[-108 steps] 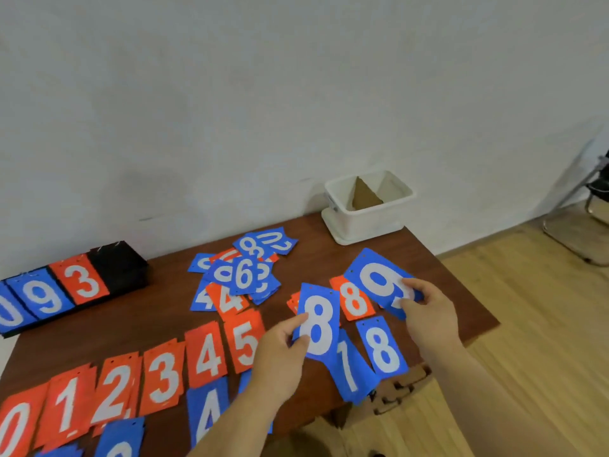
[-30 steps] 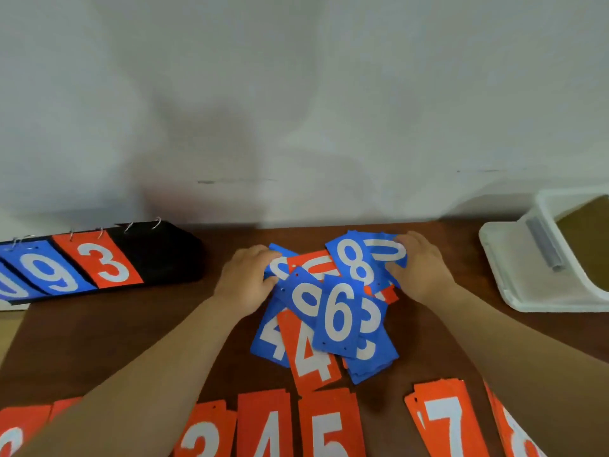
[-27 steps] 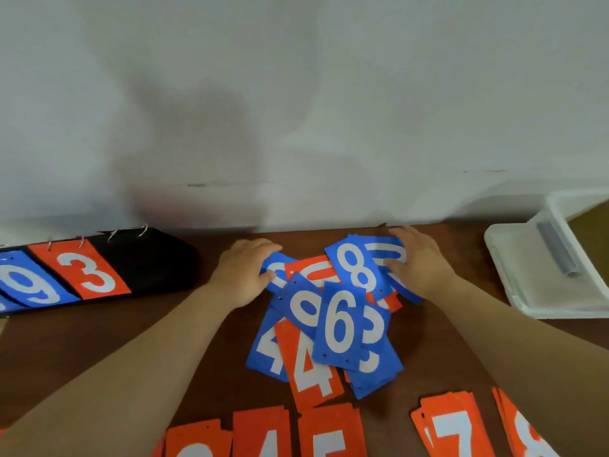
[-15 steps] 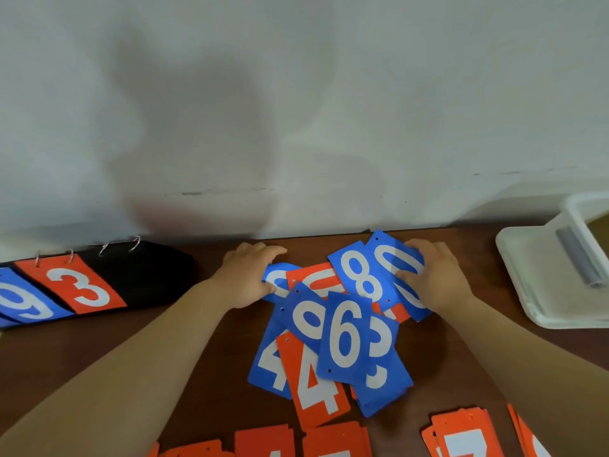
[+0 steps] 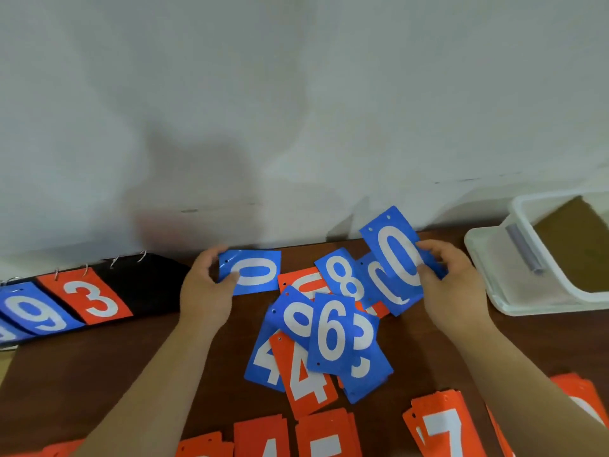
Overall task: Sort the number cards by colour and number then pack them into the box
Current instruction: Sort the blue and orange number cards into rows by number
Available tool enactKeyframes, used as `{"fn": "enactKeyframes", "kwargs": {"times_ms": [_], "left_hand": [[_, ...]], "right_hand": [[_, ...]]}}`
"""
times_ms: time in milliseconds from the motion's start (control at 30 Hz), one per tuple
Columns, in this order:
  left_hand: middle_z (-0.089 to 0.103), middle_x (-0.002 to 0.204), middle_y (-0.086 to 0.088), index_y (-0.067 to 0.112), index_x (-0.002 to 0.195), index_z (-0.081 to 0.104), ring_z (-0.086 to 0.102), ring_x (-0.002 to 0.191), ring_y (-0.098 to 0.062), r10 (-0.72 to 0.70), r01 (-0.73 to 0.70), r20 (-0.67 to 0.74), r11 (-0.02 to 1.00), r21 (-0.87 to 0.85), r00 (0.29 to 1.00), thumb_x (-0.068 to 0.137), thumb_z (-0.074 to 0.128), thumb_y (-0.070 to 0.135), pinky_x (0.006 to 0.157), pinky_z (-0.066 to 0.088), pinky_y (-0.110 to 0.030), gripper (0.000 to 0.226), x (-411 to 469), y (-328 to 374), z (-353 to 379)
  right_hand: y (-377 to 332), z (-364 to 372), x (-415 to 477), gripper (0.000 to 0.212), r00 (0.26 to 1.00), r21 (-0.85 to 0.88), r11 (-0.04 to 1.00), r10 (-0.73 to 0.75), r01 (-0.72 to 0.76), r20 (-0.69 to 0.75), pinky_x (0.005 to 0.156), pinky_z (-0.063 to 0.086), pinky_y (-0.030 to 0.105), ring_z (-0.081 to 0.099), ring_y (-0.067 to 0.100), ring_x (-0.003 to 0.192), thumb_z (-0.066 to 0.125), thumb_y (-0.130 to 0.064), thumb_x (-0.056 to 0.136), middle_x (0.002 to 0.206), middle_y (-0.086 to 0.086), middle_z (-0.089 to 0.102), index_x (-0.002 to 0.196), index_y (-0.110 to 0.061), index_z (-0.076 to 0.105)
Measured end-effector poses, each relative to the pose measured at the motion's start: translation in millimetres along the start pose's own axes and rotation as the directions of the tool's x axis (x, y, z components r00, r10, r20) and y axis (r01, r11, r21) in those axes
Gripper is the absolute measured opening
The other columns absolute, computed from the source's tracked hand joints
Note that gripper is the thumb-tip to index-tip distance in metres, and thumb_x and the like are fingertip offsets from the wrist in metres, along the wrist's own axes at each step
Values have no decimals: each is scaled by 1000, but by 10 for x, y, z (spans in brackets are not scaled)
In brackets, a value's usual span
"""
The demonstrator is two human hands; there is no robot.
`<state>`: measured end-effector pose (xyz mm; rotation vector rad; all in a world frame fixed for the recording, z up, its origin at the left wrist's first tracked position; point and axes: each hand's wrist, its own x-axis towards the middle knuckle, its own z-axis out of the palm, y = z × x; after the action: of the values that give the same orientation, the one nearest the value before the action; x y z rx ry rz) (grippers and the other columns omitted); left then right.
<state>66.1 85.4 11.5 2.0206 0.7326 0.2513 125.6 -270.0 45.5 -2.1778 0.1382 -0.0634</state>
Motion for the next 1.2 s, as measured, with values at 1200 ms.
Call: {"fn": "enactKeyframes", "kwargs": {"times_ms": [1200], "left_hand": [[65,92,4,39,112,67,56,62,-14,26,-37,-37,939,-341,999,100,56,5,56,50,-28,37,-4929,1389,-276]], "right_hand": [[31,-2158,-3293,25,987,504,854,66,-131,145,71,60,48,66,30,83,75,-12,88,90,9,66,96,-32,65]]}}
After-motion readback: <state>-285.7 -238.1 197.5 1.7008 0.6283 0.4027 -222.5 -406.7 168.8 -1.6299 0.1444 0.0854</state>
